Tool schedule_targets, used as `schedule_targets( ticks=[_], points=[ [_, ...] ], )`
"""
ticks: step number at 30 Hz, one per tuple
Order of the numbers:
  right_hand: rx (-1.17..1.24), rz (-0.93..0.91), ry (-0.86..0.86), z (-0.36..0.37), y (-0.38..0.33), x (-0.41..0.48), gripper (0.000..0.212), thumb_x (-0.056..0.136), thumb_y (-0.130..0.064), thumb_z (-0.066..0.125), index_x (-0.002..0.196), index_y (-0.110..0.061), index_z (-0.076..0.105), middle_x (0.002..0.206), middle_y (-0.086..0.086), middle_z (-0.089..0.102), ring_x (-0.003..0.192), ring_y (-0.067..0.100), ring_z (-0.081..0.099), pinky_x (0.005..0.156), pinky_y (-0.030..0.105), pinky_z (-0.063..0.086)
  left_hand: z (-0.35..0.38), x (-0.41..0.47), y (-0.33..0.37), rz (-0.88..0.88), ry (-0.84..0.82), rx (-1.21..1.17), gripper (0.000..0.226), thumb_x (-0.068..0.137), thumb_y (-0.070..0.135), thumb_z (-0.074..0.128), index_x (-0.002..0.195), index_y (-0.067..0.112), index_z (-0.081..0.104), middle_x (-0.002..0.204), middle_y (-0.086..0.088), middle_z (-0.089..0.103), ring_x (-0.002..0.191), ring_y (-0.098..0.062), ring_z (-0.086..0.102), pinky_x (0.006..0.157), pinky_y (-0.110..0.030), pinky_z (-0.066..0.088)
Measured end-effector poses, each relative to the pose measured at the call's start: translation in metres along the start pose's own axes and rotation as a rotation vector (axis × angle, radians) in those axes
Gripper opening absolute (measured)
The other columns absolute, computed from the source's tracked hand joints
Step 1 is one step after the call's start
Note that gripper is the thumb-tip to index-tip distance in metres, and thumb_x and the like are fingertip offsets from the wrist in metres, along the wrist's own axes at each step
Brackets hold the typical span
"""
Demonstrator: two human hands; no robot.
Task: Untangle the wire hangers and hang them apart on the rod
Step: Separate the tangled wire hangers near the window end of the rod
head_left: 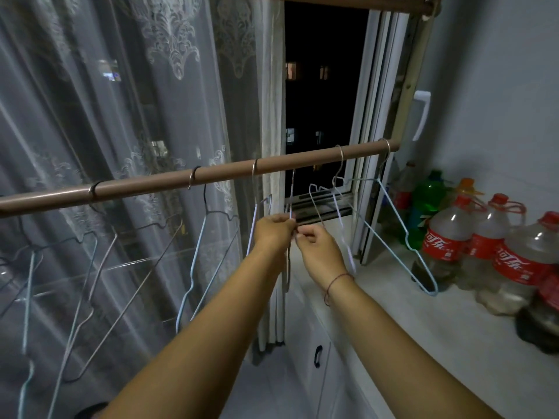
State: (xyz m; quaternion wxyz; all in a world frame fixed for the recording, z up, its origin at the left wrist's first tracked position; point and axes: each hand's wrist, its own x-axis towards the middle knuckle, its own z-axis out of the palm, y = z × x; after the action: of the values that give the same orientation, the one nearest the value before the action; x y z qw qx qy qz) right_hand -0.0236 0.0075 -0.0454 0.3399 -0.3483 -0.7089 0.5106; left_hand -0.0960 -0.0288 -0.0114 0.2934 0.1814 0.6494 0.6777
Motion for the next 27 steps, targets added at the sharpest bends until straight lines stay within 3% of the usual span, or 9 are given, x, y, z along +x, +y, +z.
schedule_targets(
  ticks=[6,10,12,14,16,18,23,27],
  points=[
    [-0.058,0.009,-0.049,-0.015,0.022,-0.002,0.038,0.089,-0.016,0.048,0.127,-0.016,0.048,0.131,0.005,0.052,0.108,0.011,0.048,0.088,0.024,0.037,-0.021,-0.014,-0.037,-0.029,-0.073,0.168,0.022,0.091,0.003,0.048,0.104,0.005,0.066,0.069,-0.001,0.056,0.059,-0.009,0.044,0.053,-0.014,0.038],
    [-0.181,-0.044,-0.097,-0.024,0.038,-0.007,0.045,0.088,-0.013,0.051,0.132,-0.018,0.043,0.141,0.004,0.043,0.129,0.016,0.041,0.102,0.026,0.033,-0.040,-0.030,-0.053,-0.043,-0.153,0.270,0.025,0.093,0.005,0.046,0.108,0.000,0.065,0.074,-0.002,0.056,0.065,-0.008,0.046,0.052,-0.008,0.041],
    [-0.273,-0.060,-0.135,-0.029,0.046,-0.009,0.046,0.087,-0.010,0.051,0.132,-0.016,0.043,0.140,0.004,0.043,0.130,0.017,0.040,0.106,0.027,0.031,-0.046,-0.036,-0.060,-0.047,-0.188,0.328,0.026,0.093,0.006,0.046,0.111,0.000,0.064,0.082,-0.006,0.059,0.070,-0.008,0.048,0.061,-0.011,0.042],
    [-0.359,-0.058,-0.178,-0.035,0.054,-0.012,0.044,0.087,-0.009,0.052,0.130,-0.014,0.046,0.137,0.004,0.047,0.127,0.018,0.043,0.103,0.025,0.032,-0.051,-0.040,-0.066,-0.045,-0.207,0.387,0.027,0.093,0.007,0.046,0.112,0.002,0.066,0.090,-0.008,0.061,0.076,-0.011,0.050,0.066,-0.013,0.039],
    [-0.402,-0.033,-0.220,-0.042,0.060,-0.016,0.039,0.087,-0.010,0.054,0.125,-0.012,0.051,0.131,0.005,0.052,0.123,0.019,0.048,0.099,0.024,0.034,-0.053,-0.042,-0.070,-0.028,-0.221,0.429,0.027,0.094,0.008,0.046,0.110,0.003,0.067,0.089,-0.005,0.061,0.075,-0.012,0.047,0.057,-0.011,0.037],
    [-0.425,-0.006,-0.252,-0.050,0.064,-0.020,0.034,0.087,-0.012,0.054,0.120,-0.010,0.055,0.124,0.006,0.057,0.117,0.019,0.052,0.096,0.025,0.038,-0.054,-0.043,-0.071,-0.013,-0.227,0.460,0.026,0.094,0.010,0.045,0.107,0.005,0.067,0.094,-0.006,0.061,0.081,-0.015,0.048,0.058,-0.012,0.037],
    [-0.466,-0.005,-0.242,-0.073,0.067,-0.031,0.015,0.088,-0.013,0.052,0.095,-0.010,0.065,0.087,0.010,0.065,0.077,0.015,0.058,0.067,0.023,0.044,-0.050,-0.045,-0.071,0.025,-0.230,0.460,0.025,0.095,0.012,0.045,0.105,0.008,0.067,0.102,-0.007,0.061,0.095,-0.016,0.050,0.068,-0.016,0.038],
    [-0.375,-0.003,-0.168,-0.081,0.066,-0.042,0.017,0.088,-0.010,0.051,0.082,-0.007,0.066,0.066,0.006,0.058,0.065,0.018,0.054,0.067,0.037,0.053,-0.039,-0.041,-0.080,0.100,-0.116,0.452,0.026,0.089,0.019,0.057,0.114,0.018,0.060,0.122,-0.001,0.057,0.113,-0.016,0.053,0.096,-0.033,0.047]
  ],
)
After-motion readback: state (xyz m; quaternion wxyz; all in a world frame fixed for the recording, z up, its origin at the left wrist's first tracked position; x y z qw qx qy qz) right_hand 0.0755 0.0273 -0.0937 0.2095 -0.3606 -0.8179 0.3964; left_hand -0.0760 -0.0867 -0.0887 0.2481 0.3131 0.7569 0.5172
